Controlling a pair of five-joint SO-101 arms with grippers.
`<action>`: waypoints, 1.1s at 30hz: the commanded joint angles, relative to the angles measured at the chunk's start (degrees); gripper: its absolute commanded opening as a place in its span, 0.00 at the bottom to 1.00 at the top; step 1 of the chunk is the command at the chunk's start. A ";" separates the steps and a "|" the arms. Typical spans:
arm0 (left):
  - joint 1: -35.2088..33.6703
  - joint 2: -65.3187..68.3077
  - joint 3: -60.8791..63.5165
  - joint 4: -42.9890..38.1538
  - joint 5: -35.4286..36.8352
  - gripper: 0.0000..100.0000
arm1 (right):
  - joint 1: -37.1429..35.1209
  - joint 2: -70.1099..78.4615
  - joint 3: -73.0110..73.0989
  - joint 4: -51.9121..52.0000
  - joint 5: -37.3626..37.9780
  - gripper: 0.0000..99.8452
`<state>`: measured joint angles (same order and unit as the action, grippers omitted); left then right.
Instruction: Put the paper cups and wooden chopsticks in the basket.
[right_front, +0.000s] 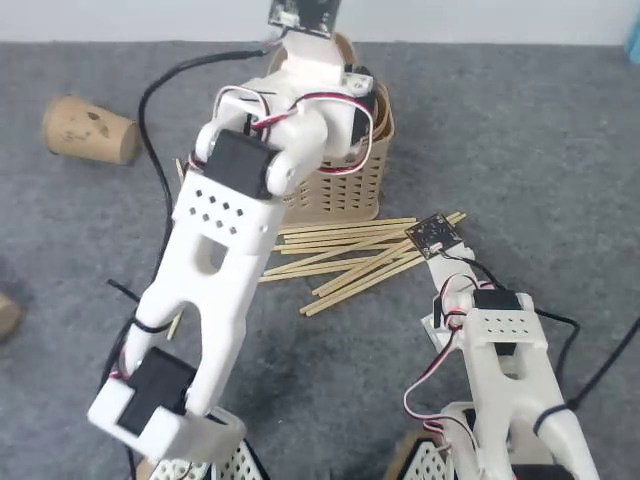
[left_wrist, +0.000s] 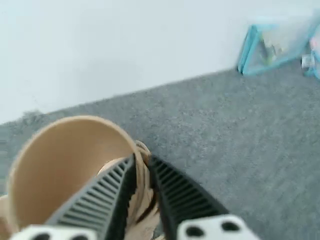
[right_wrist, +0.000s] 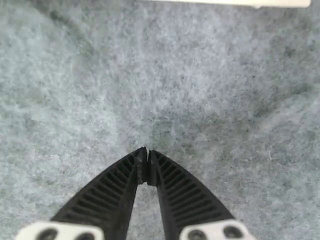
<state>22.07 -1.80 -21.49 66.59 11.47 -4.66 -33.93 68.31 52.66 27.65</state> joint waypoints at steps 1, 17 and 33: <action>-1.23 -1.41 -1.54 -0.35 1.32 0.18 | 0.48 -1.98 -0.35 -0.40 0.88 0.01; -29.01 -16.70 -22.02 28.48 3.43 0.18 | 0.48 -1.98 -0.35 -0.40 0.88 0.01; -79.21 -17.58 17.98 -3.08 -3.52 0.04 | 0.31 -2.07 -0.26 1.01 0.79 0.01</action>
<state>-53.80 -17.89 -12.09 74.59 8.84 -4.66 -33.93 68.31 52.66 27.65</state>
